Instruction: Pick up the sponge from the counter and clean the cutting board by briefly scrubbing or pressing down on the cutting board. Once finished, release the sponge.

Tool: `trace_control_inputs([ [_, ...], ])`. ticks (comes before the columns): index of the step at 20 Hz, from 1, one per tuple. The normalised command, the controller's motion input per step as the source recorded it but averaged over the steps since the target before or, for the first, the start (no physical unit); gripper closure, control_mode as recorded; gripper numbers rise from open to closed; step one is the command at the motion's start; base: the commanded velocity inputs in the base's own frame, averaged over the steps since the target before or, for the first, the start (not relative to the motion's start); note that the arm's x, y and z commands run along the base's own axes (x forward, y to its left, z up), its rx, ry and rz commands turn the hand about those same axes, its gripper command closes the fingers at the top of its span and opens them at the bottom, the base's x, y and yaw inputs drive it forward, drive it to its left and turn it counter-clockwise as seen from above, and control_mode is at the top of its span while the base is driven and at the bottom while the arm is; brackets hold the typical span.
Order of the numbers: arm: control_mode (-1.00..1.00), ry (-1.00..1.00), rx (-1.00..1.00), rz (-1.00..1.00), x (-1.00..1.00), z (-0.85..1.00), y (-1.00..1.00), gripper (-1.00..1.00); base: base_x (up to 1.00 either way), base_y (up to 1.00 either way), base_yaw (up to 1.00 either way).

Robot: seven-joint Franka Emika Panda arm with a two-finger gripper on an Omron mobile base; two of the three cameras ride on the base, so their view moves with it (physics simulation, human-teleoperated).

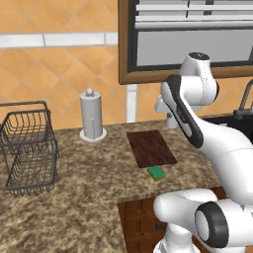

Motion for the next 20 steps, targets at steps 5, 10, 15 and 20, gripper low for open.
trace_control_inputs([
  [5,-1.0,-0.03,0.0,0.0,-0.24,0.0,0.0,-1.0,0.0,0.0,0.0],
  [10,-1.0,-0.01,0.0,0.02,-0.6,-0.1,0.0,-1.0,0.0,0.0,0.0],
  [15,-1.0,0.0,-0.01,0.03,-0.45,-0.31,0.09,-1.0,0.0,0.0,0.0],
  [20,-1.0,0.01,-0.04,0.08,-0.2,-0.56,0.1,-1.0,0.0,0.0,0.0],
])
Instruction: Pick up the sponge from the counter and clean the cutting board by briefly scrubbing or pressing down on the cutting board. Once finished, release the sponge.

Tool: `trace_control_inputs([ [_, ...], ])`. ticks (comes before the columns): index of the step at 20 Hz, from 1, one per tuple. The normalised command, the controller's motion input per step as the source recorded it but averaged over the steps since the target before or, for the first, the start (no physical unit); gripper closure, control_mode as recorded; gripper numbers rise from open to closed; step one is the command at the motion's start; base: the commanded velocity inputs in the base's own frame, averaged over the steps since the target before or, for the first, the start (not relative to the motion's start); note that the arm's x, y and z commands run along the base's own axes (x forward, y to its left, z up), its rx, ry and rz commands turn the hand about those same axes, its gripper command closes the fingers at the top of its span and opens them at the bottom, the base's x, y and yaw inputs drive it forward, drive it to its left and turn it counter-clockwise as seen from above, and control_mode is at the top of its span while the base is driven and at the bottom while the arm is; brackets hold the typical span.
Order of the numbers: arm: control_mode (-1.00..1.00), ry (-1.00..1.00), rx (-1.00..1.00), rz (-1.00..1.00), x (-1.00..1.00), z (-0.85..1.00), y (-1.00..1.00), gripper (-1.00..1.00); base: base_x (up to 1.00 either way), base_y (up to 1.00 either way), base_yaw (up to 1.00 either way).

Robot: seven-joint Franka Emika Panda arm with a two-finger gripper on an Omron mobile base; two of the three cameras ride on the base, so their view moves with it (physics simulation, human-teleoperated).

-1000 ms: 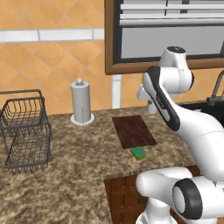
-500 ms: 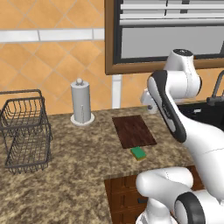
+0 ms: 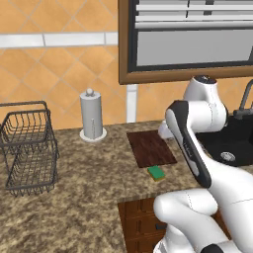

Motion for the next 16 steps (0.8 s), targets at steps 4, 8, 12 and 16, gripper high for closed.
trace_control_inputs([
  [4,-1.0,0.13,-0.03,0.13,0.11,-0.57,0.01,-1.0,0.0,0.0,0.0],
  [8,-1.0,0.07,-0.04,0.12,0.15,-0.58,0.16,-1.0,0.0,0.0,0.0],
  [12,-1.0,0.1,-0.02,0.15,0.35,-0.57,0.14,-1.0,0.0,0.0,0.0],
  [16,-1.0,0.18,-0.01,0.13,0.5,-0.41,0.15,-1.0,0.0,0.0,0.0],
])
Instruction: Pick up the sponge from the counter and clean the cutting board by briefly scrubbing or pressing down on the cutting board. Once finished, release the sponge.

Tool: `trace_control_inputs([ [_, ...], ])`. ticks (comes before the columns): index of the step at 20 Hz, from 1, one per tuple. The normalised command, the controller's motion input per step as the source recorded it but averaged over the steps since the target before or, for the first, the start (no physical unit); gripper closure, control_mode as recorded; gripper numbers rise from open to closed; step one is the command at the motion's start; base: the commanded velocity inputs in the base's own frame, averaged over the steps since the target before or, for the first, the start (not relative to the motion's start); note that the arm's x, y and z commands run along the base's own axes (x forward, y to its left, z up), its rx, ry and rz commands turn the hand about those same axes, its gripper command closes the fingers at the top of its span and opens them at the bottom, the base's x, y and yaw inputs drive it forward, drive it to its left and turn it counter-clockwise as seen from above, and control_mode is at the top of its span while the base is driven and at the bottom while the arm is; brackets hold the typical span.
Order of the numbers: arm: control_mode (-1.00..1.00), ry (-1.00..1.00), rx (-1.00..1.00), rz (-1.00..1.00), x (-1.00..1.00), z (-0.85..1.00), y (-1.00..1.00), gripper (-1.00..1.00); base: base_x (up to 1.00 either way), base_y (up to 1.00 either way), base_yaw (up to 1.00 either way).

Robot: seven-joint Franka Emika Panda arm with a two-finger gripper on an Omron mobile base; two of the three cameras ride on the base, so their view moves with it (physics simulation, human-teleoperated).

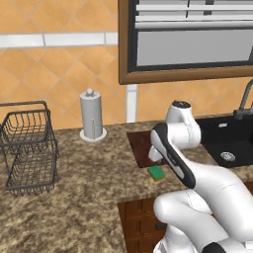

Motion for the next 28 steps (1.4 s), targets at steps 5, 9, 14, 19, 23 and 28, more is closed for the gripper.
trace_control_inputs([
  [5,-1.0,0.19,0.0,0.07,0.48,-0.4,0.06,-1.0,0.0,0.0,0.0],
  [9,-1.0,0.16,0.0,0.04,0.33,-0.33,0.0,-1.0,0.0,0.0,0.0],
  [14,-1.0,0.11,0.0,0.01,0.3,-0.28,0.0,-1.0,0.0,0.0,0.0],
  [19,-1.0,0.06,0.0,0.0,0.03,-0.18,0.0,-1.0,0.0,0.0,0.0],
  [23,-1.0,0.04,0.0,0.0,0.0,-0.22,0.0,-1.0,0.0,0.0,0.0],
  [28,-1.0,0.0,0.0,0.0,0.0,-0.23,0.0,-1.0,0.0,0.0,0.0],
])
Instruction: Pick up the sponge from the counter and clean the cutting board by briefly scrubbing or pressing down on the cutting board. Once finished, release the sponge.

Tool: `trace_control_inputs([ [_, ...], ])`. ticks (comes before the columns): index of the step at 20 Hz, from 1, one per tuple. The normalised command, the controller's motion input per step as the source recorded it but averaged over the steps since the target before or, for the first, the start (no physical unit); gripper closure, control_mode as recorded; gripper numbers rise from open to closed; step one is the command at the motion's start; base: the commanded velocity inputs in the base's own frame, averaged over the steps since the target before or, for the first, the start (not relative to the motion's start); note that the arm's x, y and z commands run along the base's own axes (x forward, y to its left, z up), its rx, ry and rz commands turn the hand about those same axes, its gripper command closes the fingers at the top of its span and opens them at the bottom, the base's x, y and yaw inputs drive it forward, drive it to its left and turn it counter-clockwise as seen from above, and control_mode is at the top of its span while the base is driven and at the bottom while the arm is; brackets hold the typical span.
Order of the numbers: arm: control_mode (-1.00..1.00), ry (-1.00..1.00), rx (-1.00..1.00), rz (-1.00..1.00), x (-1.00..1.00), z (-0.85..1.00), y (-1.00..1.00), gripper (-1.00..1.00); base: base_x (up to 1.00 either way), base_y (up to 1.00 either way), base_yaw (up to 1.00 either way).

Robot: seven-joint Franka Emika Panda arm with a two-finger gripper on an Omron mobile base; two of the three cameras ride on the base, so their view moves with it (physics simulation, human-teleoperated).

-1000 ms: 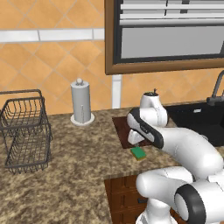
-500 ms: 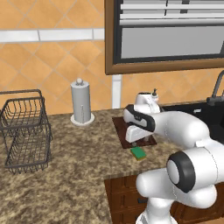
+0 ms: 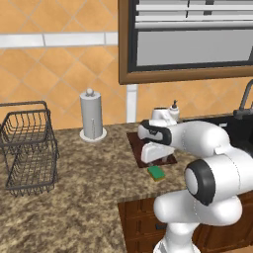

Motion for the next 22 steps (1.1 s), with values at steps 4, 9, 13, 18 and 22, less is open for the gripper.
trace_control_inputs([
  [4,-1.0,0.0,0.0,0.0,-0.01,-0.22,0.0,-1.0,0.0,0.0,0.0],
  [9,-1.0,0.0,0.0,0.0,0.0,-0.25,0.0,-1.0,0.0,0.0,0.0],
  [13,-1.0,0.0,0.0,0.0,0.0,-0.25,0.0,-1.0,0.0,0.0,0.0],
  [18,-1.0,0.0,0.0,0.0,0.03,-0.23,0.0,-1.0,0.0,0.0,0.0],
  [22,-1.0,0.0,0.0,0.0,0.07,-0.13,0.0,-1.0,0.0,0.0,0.0],
])
